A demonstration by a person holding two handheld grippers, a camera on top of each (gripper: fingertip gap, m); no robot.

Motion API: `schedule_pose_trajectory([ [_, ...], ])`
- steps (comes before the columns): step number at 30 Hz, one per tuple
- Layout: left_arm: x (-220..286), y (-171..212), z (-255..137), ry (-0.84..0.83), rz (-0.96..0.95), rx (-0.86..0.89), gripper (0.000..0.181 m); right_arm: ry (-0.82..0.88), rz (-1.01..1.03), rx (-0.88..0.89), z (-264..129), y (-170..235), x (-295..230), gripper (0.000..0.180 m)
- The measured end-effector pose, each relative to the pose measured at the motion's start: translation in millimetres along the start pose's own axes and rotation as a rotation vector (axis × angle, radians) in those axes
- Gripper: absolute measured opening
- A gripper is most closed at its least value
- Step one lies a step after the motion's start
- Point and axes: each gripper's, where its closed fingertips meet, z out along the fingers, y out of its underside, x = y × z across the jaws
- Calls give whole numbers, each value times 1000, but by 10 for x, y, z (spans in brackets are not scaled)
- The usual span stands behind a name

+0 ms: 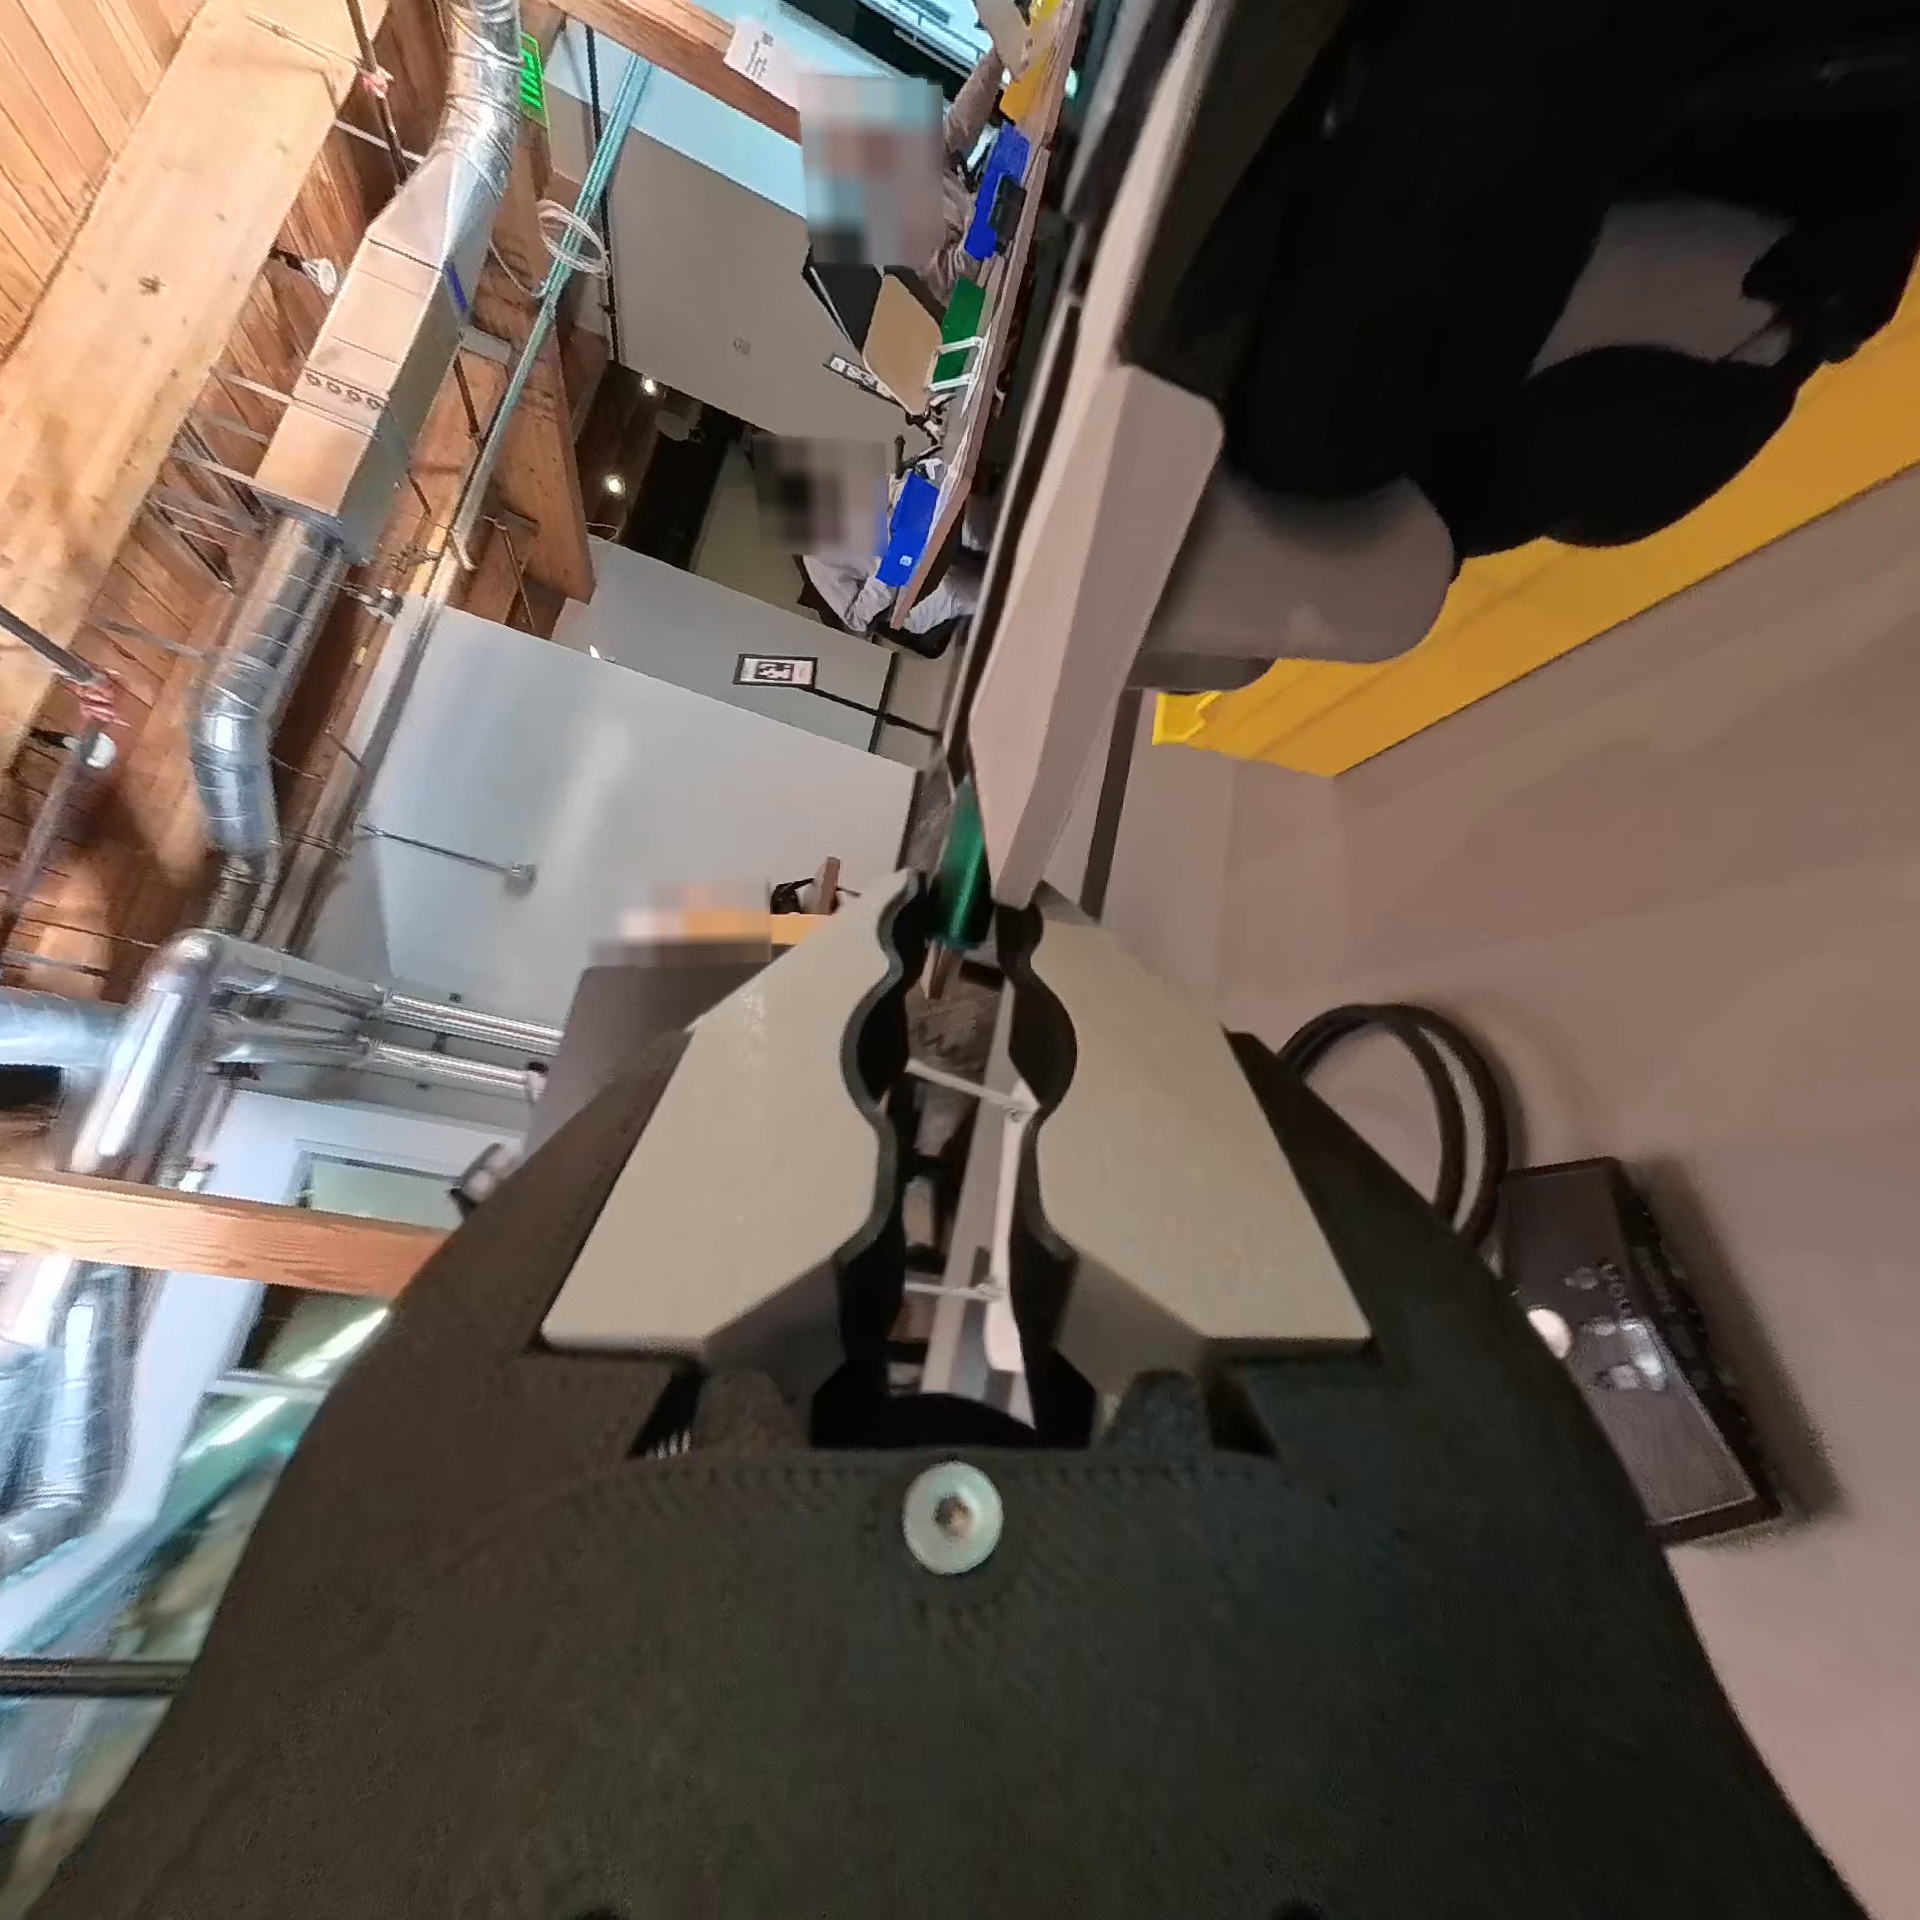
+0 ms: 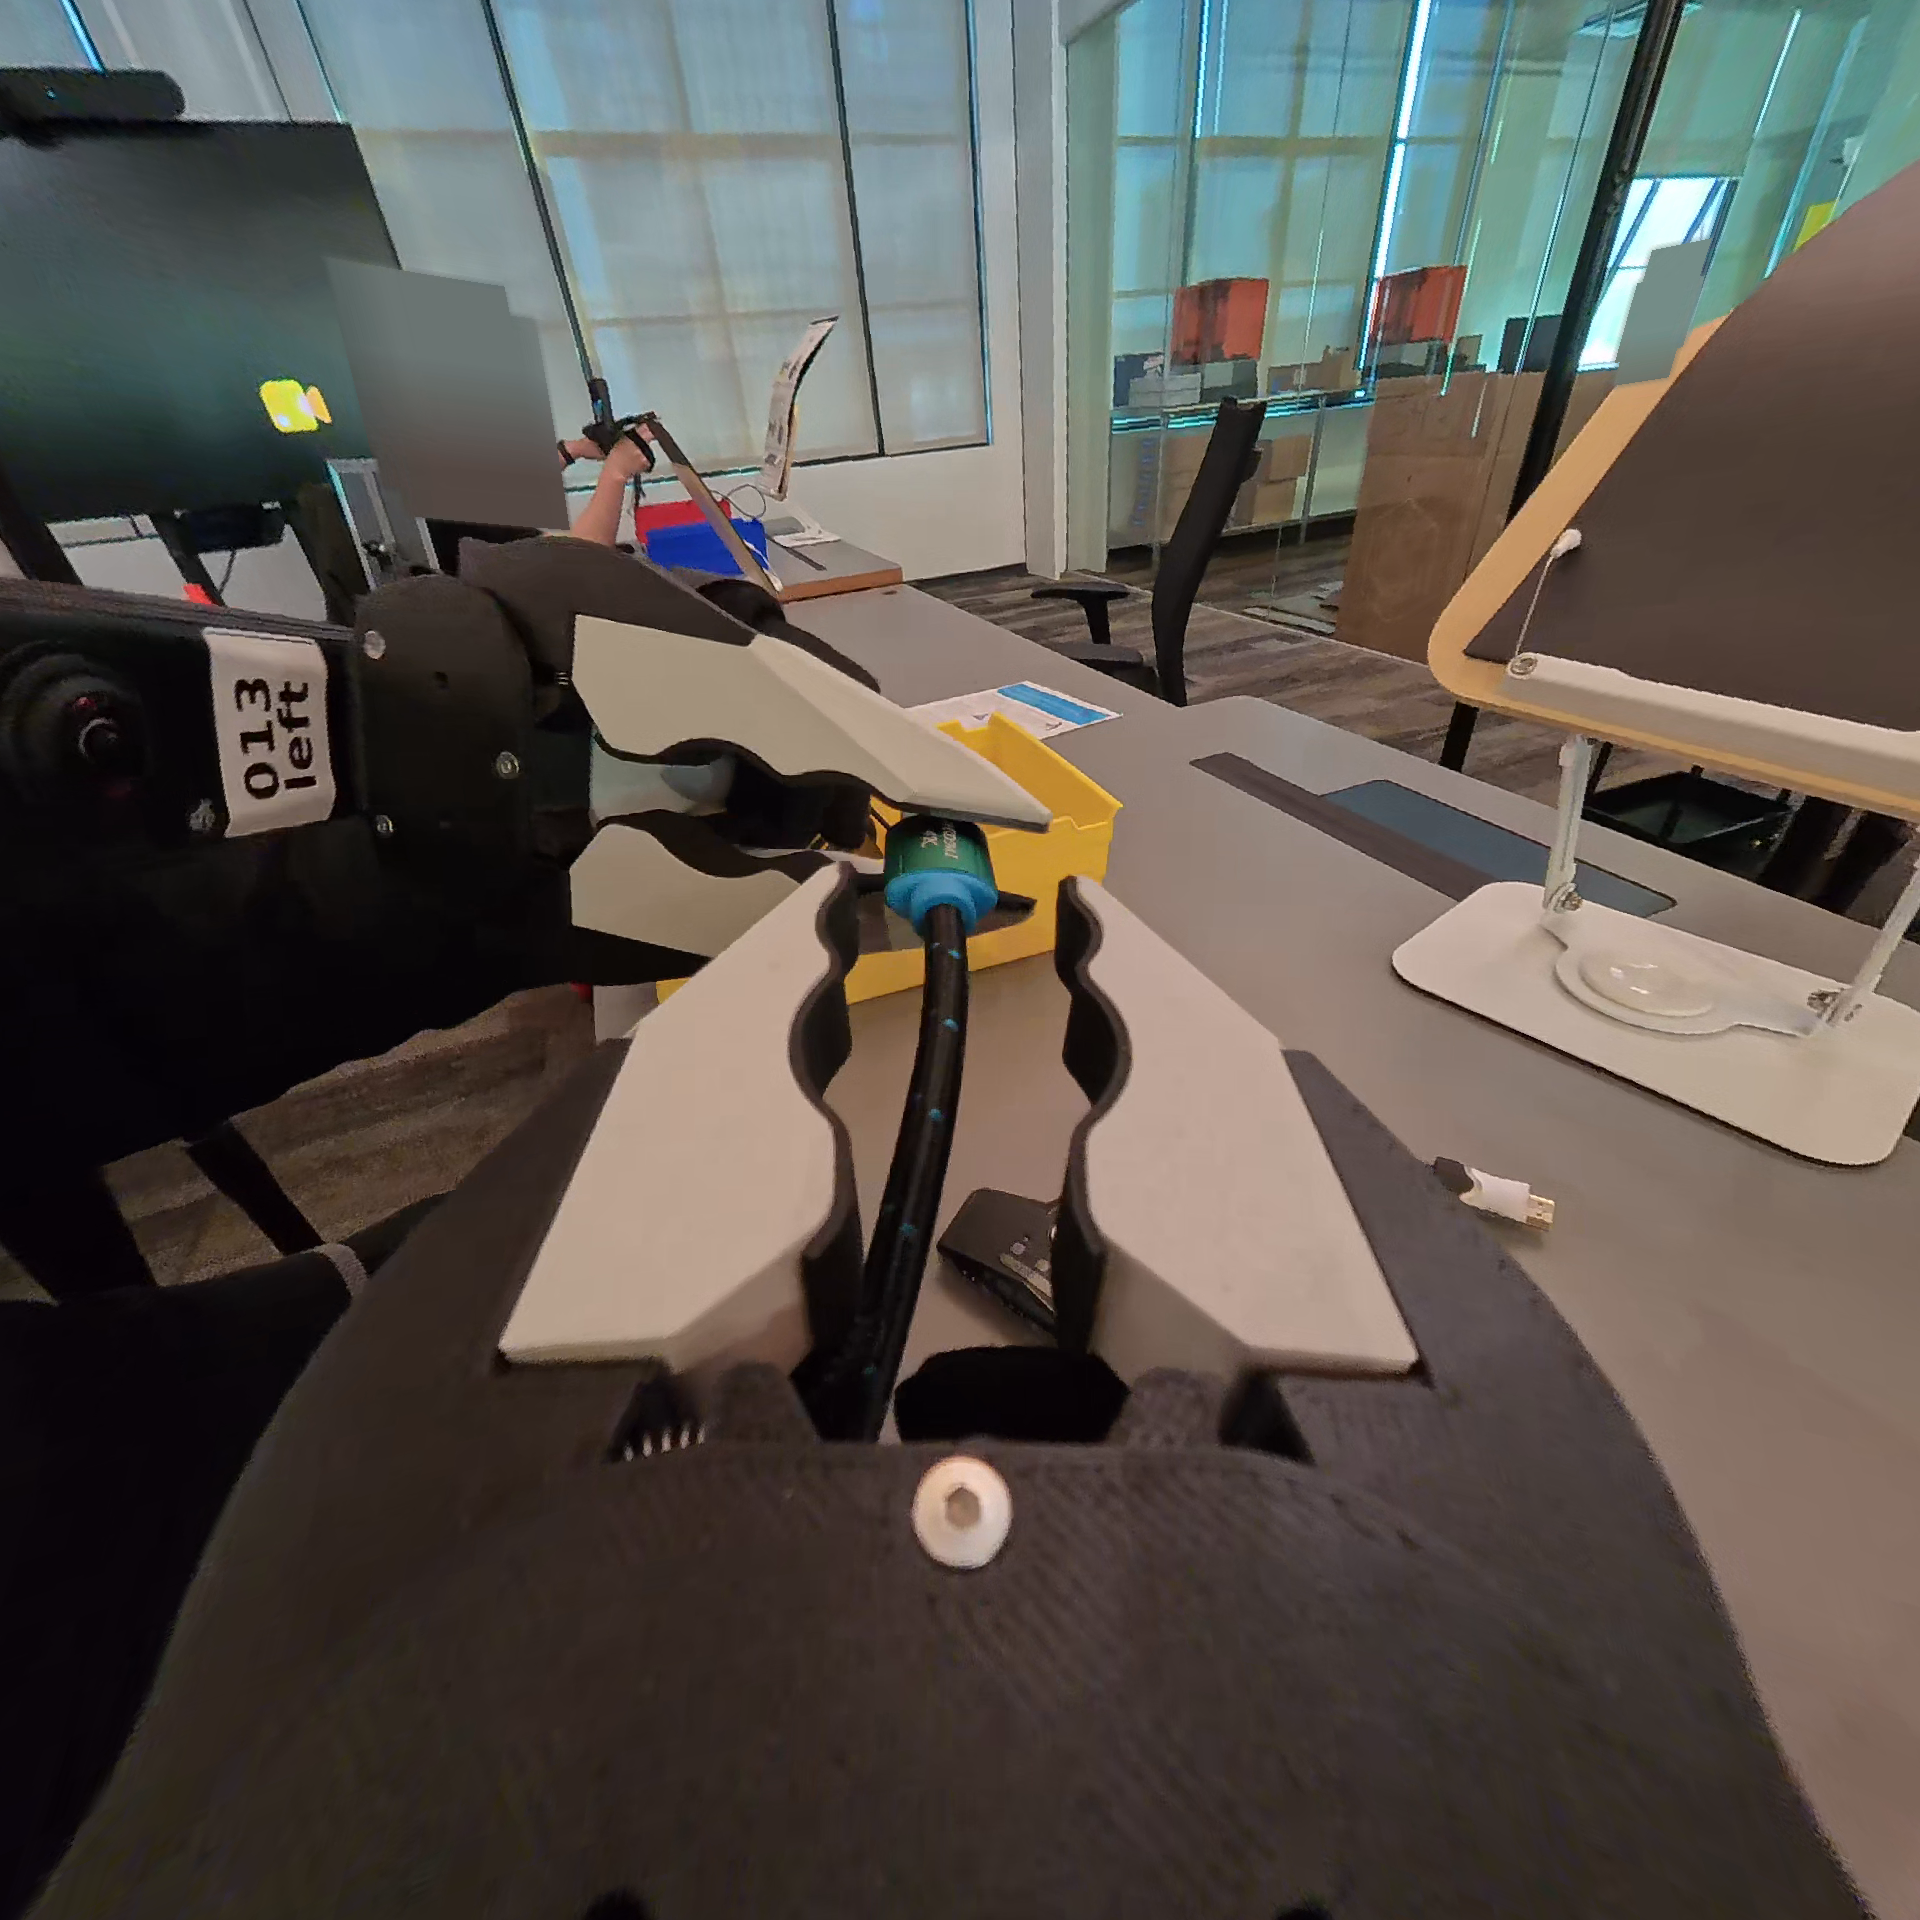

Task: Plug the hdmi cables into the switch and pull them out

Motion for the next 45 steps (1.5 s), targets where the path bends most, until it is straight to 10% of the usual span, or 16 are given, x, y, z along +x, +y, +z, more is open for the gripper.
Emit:
schedule_pose_trajectory([
  [27, -128, 273, -86, 67, -66, -51, 31, 146, -72, -28, -133, -21, 218, 18],
  [39, 961, 1300, -125, 760, 119, -333, 52, 119, -174, -156, -411, -9, 179, 18],
  [45, 1564, 1510, -205, 990, 281, -356, 96, 95, -175, -150, -514, -32, 178, 17],
])
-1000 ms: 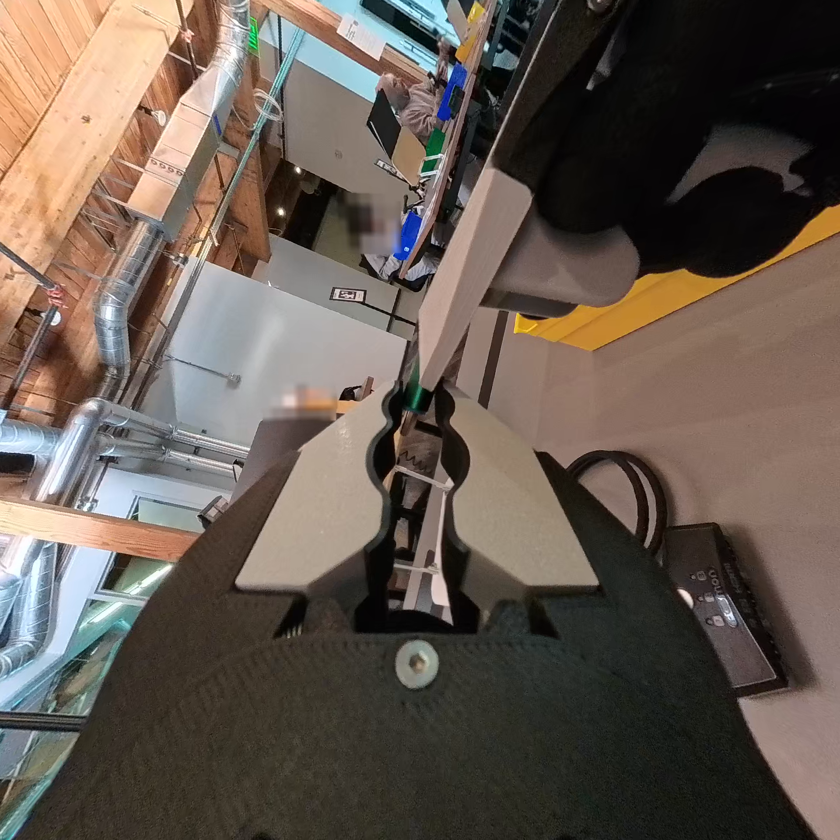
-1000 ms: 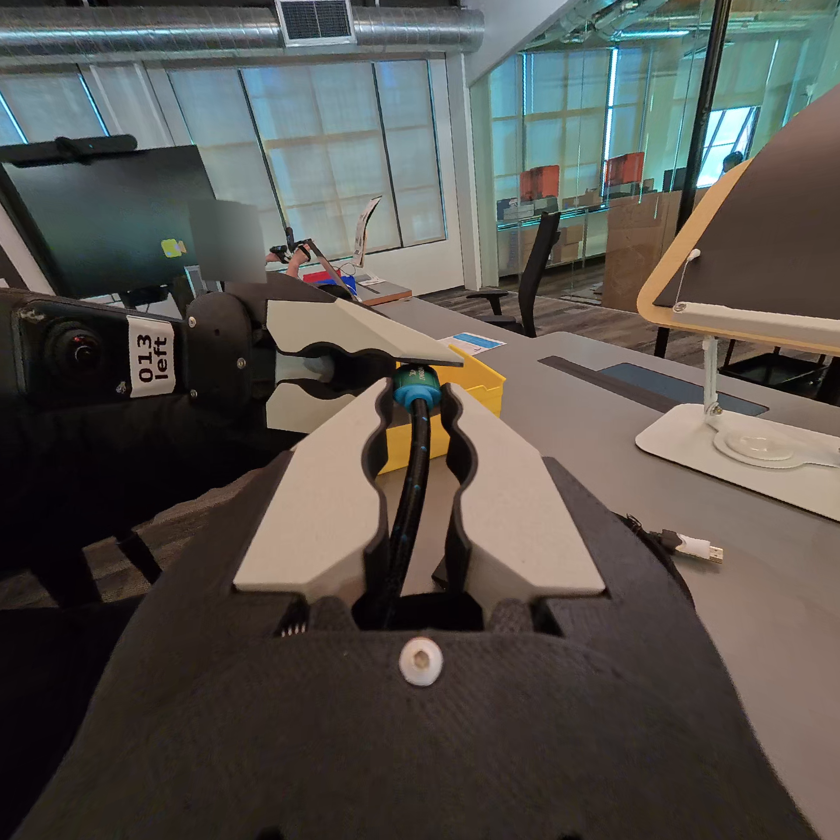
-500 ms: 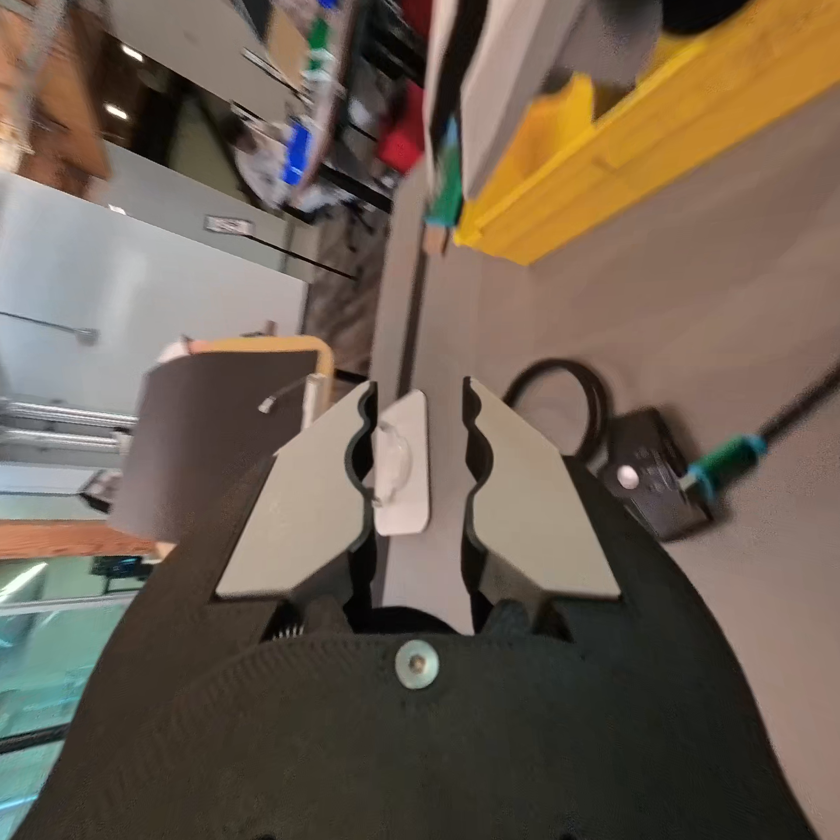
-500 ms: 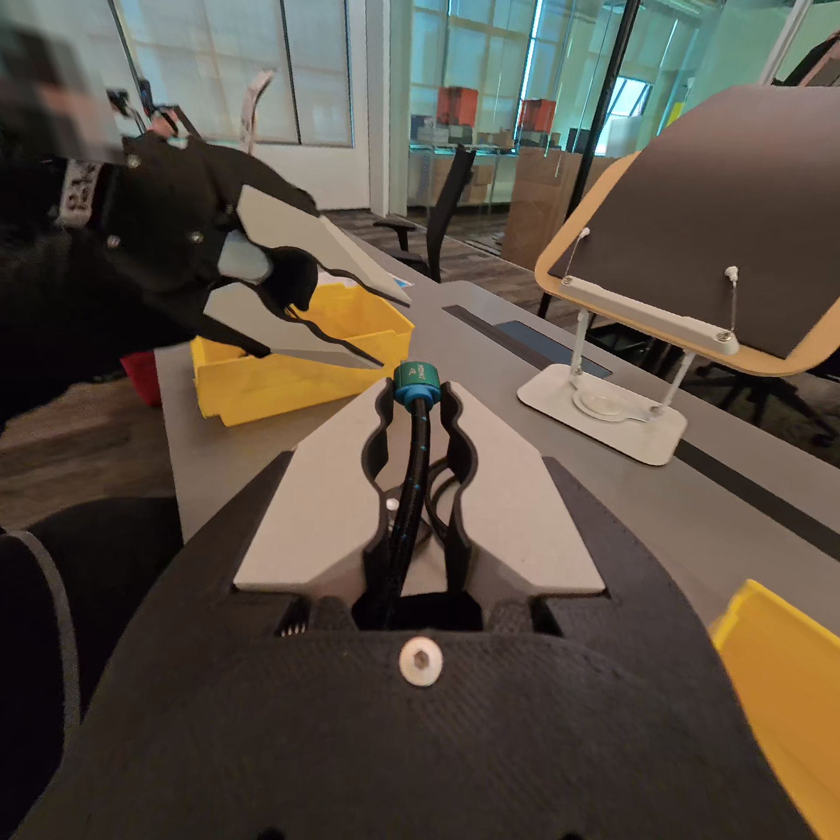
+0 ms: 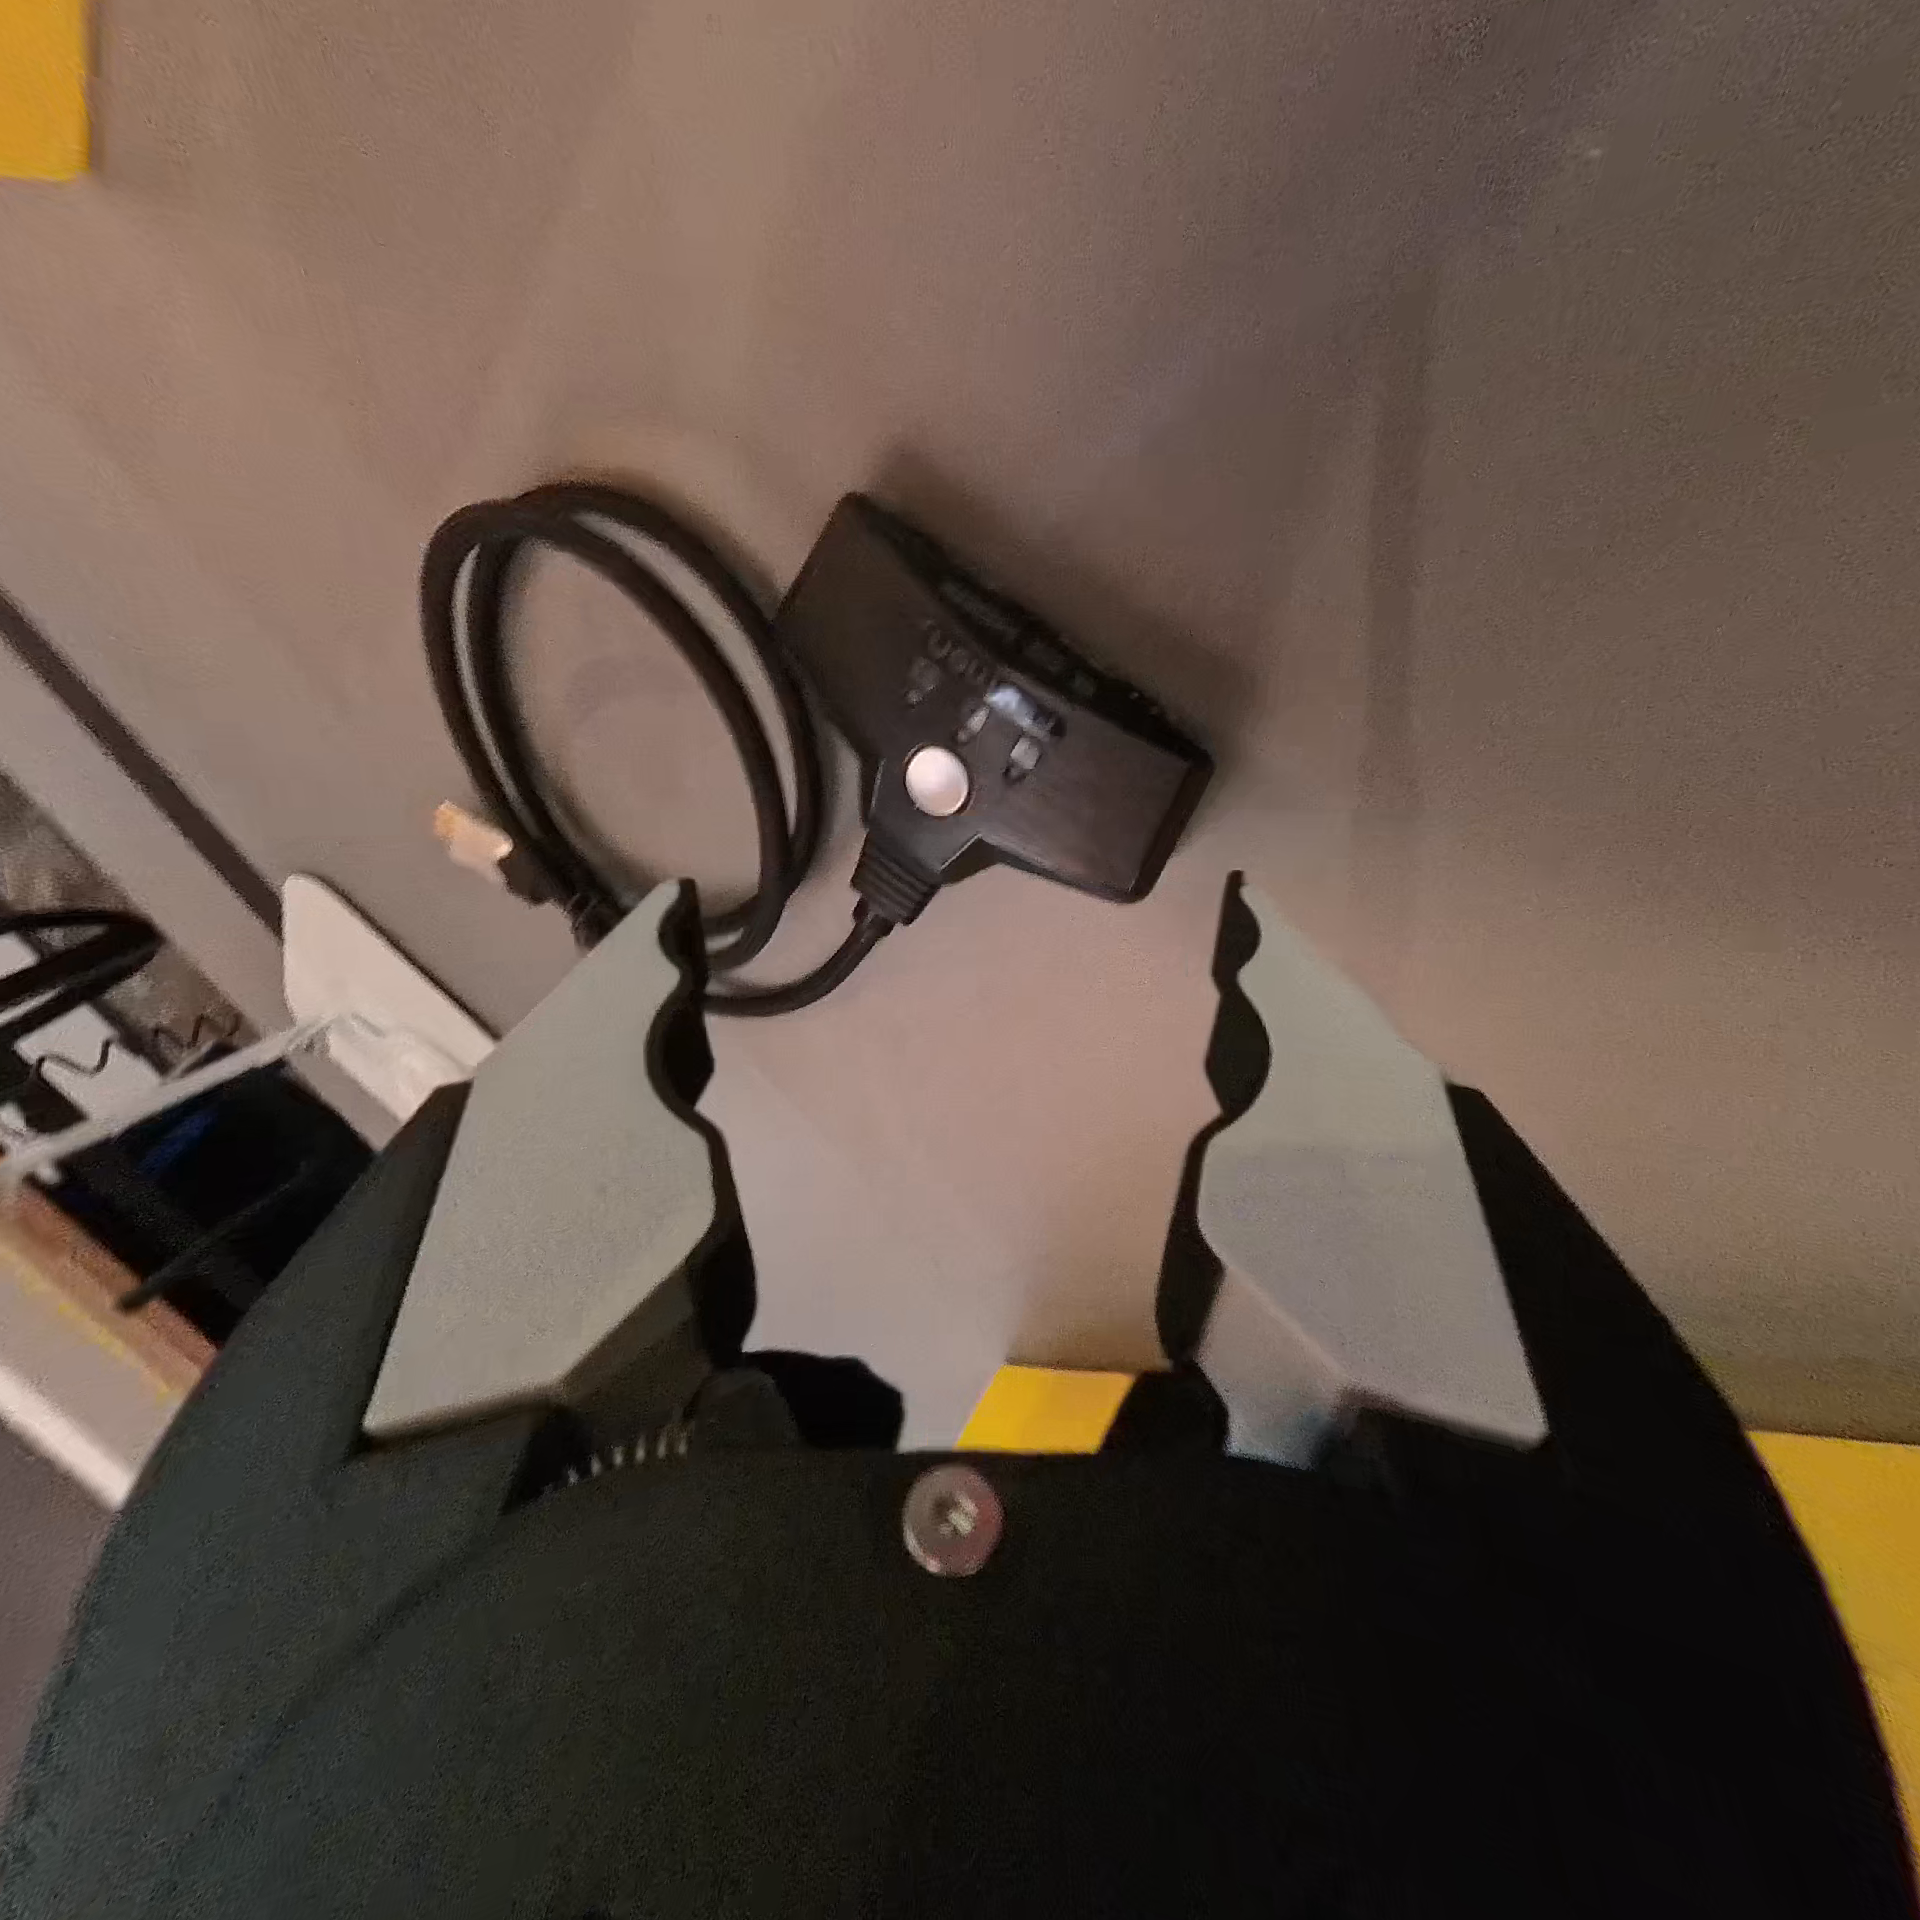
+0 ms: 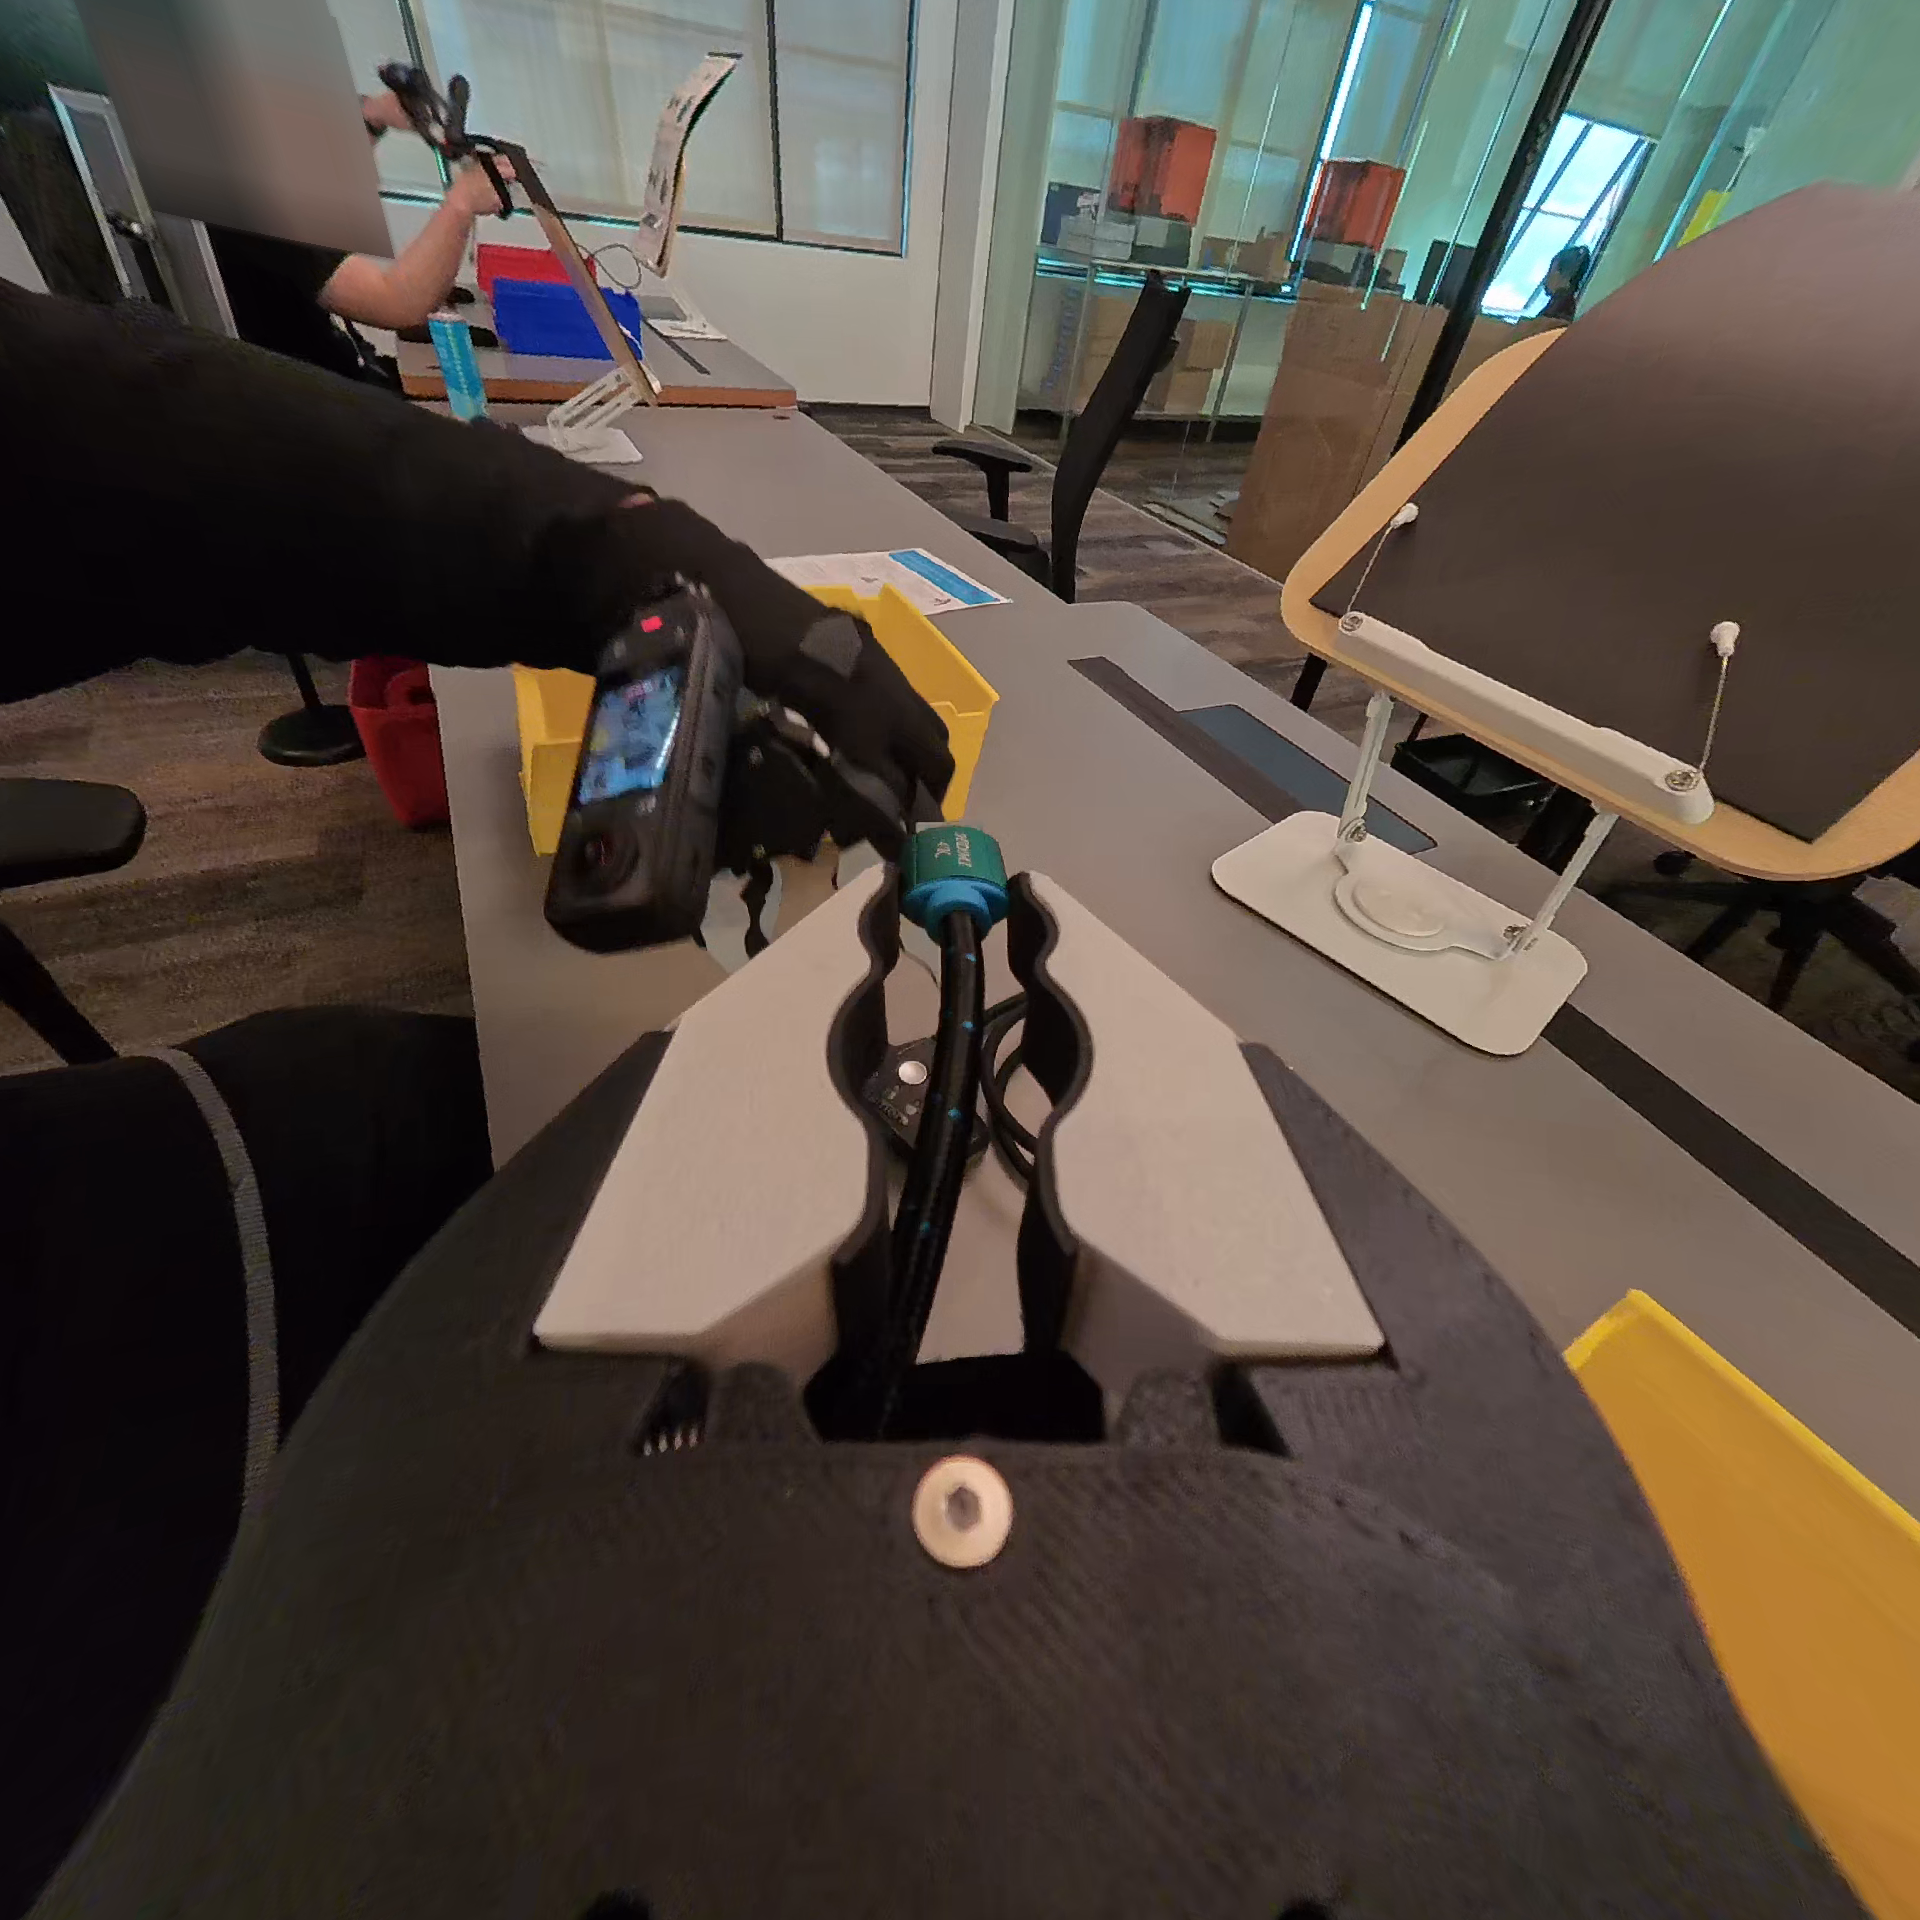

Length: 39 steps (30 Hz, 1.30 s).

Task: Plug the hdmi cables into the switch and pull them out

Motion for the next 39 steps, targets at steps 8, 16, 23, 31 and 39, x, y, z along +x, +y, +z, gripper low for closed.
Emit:
schedule_pose_trajectory([
  [8, 117, -145, 333, 152, 116, 0, 114, -10, 8, 4, -1, 40, 16, 17],
  [16, 155, -188, 399, 278, 166, -13, 109, -8, 28, 21, -28, 70, 79, 18],
  [23, 218, -47, 417, 396, -71, 34, 92, 1, 43, 39, -67, 84, 147, 17],
  [31, 229, -12, 444, 437, -164, 81, 94, -8, 57, 32, -8, 133, 143, 17],
  [39, 269, -58, 401, 449, -286, 80, 89, -9, 44, 41, -17, 71, 111, 17],
])
